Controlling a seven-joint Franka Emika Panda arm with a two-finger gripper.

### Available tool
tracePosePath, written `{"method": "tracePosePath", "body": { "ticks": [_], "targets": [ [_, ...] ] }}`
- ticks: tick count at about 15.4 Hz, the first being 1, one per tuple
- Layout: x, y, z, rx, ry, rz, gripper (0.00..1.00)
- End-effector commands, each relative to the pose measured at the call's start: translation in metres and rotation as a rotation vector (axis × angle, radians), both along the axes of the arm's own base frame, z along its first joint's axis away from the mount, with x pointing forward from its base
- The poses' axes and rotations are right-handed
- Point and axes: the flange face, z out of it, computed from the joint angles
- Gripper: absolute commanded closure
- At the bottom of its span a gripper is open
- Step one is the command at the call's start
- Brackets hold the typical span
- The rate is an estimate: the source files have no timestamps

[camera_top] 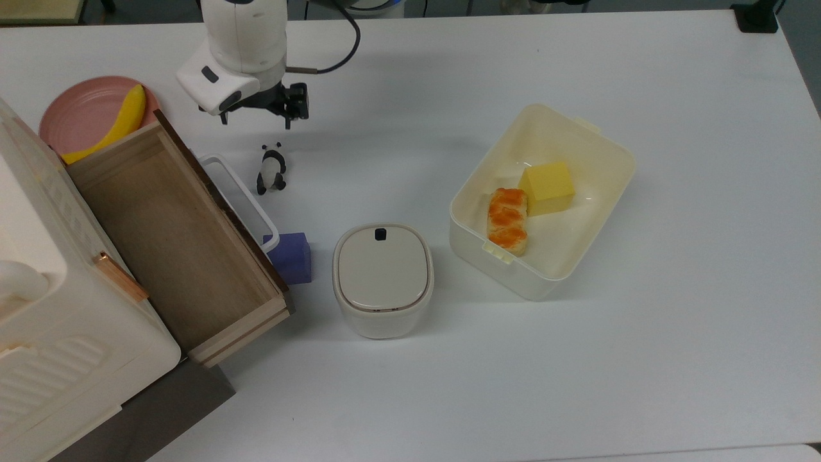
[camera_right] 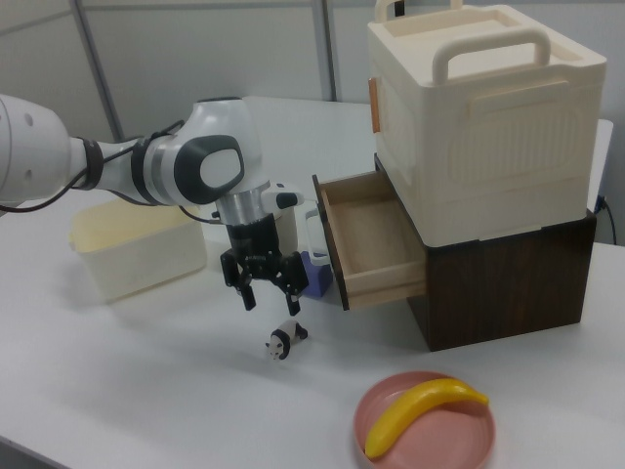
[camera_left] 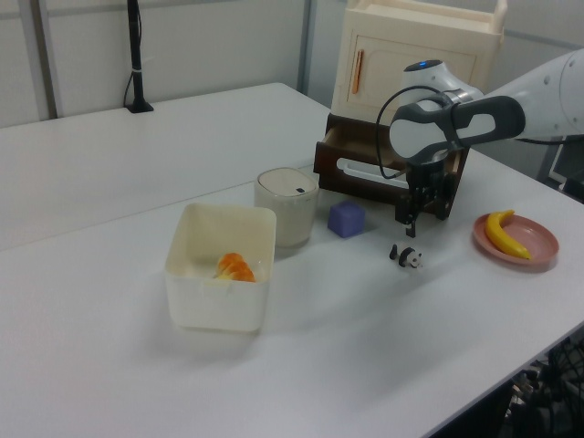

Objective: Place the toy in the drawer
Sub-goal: 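Close the gripper on the panda toy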

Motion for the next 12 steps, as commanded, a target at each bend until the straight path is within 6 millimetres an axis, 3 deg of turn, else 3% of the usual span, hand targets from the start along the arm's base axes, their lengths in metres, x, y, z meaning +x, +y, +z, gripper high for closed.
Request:
{"method": "tracePosePath", "body": {
  "ticks": [1, 5, 9, 12],
  "targets": [
    [0.005, 0.005, -0.021, -0.021, -0.054, -0.043, 0.02],
    [0.008, 0.010, -0.041, -0.024, -0.030, -0.036, 0.03],
    [0.009, 0.010, -0.043, -0.024, -0.033, -0.034, 0.03],
    [0.010, 0.011, -0.057, -0.027, -0.012, -0.029, 0.17]
  ]
}}
